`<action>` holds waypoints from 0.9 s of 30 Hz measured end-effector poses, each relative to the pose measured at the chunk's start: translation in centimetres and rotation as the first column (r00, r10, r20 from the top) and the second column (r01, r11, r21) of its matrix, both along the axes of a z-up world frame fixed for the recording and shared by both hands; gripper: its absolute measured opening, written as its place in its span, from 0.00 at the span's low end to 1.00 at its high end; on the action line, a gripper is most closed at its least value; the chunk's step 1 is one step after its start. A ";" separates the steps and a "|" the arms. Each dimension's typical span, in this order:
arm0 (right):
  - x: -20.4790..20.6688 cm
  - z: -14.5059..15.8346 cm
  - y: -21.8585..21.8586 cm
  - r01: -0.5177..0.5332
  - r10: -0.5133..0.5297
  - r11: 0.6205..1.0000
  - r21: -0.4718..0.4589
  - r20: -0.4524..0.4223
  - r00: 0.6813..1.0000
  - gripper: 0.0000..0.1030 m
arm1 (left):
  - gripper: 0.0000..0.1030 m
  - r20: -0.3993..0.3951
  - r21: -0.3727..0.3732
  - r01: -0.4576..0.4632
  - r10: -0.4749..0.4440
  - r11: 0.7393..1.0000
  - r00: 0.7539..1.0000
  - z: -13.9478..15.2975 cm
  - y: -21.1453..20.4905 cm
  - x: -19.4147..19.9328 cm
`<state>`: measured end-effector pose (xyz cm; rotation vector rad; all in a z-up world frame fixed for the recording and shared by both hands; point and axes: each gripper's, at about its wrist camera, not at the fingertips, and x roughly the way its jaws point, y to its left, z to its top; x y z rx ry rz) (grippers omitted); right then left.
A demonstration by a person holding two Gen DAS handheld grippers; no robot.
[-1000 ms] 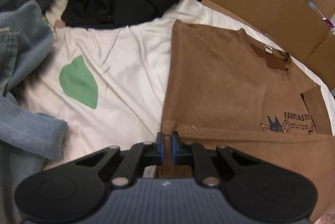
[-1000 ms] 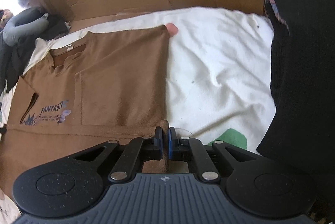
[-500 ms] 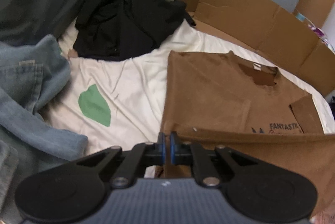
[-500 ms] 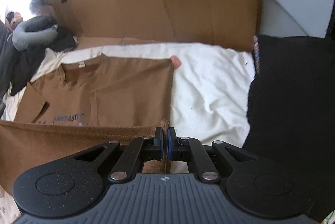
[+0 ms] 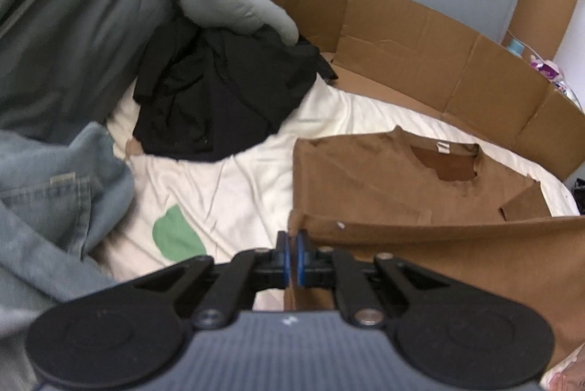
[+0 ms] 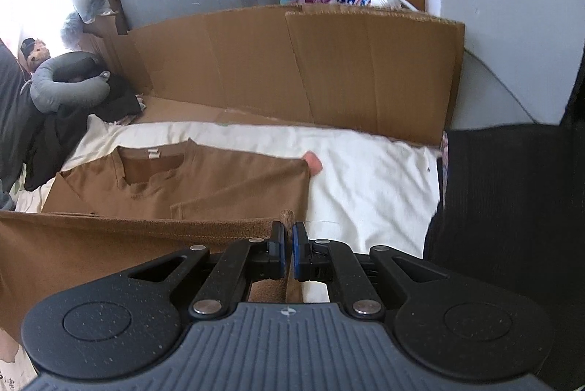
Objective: Fold clothes
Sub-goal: 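Carry the hem over toward the collar with both tools, folding the shirt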
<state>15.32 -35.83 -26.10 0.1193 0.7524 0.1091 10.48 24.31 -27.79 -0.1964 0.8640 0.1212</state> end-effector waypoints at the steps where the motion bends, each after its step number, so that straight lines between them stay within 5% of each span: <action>1: 0.2 0.2 0.0 -0.003 0.003 1.000 -0.004 0.006 1.000 0.02 | 0.04 0.005 0.002 0.006 -0.006 1.000 1.000 0.3 0.1 0.4; 27: 8.7 1.7 1.2 -0.044 0.047 0.997 -0.063 0.055 0.997 0.02 | 0.04 0.068 0.057 0.032 -0.036 0.998 0.997 2.2 1.4 8.4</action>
